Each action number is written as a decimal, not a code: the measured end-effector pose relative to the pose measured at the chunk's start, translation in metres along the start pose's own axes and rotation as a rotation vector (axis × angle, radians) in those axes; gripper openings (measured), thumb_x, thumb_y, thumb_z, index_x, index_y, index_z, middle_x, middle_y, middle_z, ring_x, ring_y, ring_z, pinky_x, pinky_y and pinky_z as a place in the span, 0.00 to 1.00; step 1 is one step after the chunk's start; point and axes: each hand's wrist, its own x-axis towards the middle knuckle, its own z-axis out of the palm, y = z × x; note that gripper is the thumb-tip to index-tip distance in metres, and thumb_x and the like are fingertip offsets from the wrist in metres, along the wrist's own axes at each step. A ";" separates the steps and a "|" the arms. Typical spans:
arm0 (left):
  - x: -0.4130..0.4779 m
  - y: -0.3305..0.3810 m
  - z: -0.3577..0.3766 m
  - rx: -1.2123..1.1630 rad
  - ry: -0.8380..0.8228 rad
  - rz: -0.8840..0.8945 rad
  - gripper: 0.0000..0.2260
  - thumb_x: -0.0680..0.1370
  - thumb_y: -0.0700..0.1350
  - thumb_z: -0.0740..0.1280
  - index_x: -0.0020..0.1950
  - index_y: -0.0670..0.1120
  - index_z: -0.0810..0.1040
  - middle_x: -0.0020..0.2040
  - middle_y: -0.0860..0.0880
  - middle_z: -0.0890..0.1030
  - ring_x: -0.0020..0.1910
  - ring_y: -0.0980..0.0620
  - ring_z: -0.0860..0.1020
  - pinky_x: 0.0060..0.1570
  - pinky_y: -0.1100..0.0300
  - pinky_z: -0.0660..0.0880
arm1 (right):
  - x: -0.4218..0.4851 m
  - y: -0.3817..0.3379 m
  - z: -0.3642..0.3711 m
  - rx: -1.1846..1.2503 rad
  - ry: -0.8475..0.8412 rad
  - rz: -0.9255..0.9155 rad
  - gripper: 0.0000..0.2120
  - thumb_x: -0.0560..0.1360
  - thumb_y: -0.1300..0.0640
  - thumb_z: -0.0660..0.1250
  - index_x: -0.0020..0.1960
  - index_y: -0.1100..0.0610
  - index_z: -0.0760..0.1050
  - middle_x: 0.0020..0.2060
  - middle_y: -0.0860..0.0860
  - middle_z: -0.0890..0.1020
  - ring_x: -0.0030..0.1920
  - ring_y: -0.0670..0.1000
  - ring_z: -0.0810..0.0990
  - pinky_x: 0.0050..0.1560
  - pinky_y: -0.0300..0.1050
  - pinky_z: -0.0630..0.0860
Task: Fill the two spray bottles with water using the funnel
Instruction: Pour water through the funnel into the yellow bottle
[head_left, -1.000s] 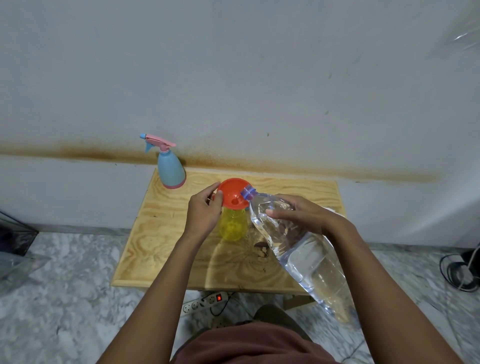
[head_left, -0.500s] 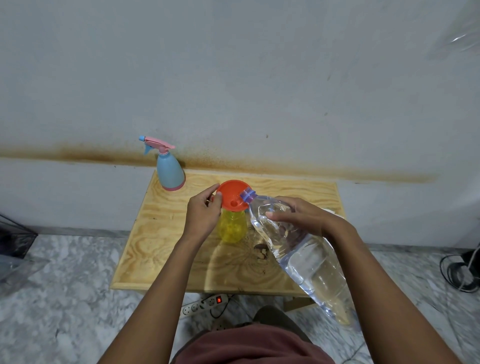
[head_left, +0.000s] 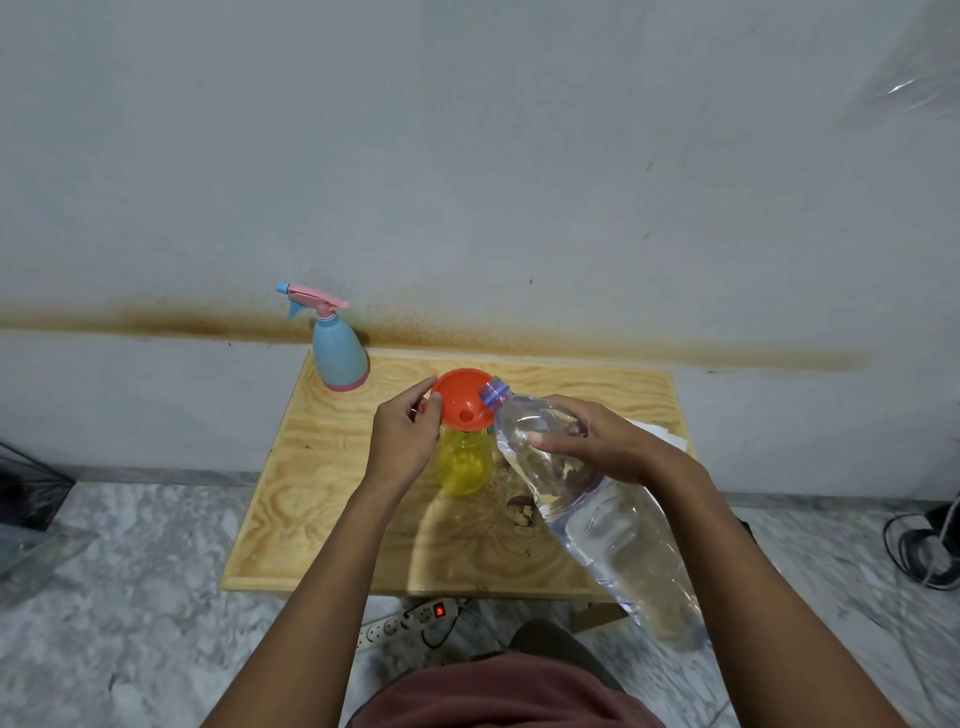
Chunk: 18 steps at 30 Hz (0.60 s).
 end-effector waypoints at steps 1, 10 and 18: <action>0.000 0.000 0.000 -0.001 0.000 -0.001 0.16 0.82 0.44 0.63 0.70 0.46 0.75 0.34 0.54 0.77 0.34 0.52 0.77 0.37 0.63 0.76 | 0.000 0.001 0.001 -0.001 0.019 -0.016 0.23 0.70 0.36 0.71 0.64 0.33 0.73 0.51 0.55 0.84 0.49 0.57 0.85 0.53 0.61 0.81; 0.000 0.002 -0.001 -0.001 -0.008 0.008 0.16 0.82 0.43 0.63 0.70 0.46 0.75 0.33 0.54 0.77 0.33 0.53 0.76 0.33 0.69 0.75 | -0.020 -0.004 0.008 0.001 0.312 -0.248 0.25 0.67 0.36 0.67 0.63 0.26 0.67 0.64 0.28 0.69 0.59 0.31 0.74 0.48 0.33 0.78; 0.004 0.001 -0.004 0.034 -0.018 0.014 0.16 0.82 0.44 0.63 0.70 0.46 0.75 0.35 0.51 0.77 0.33 0.53 0.77 0.34 0.69 0.75 | -0.006 -0.006 -0.019 0.079 0.692 -0.330 0.27 0.76 0.45 0.69 0.72 0.46 0.66 0.64 0.31 0.70 0.64 0.38 0.73 0.56 0.27 0.70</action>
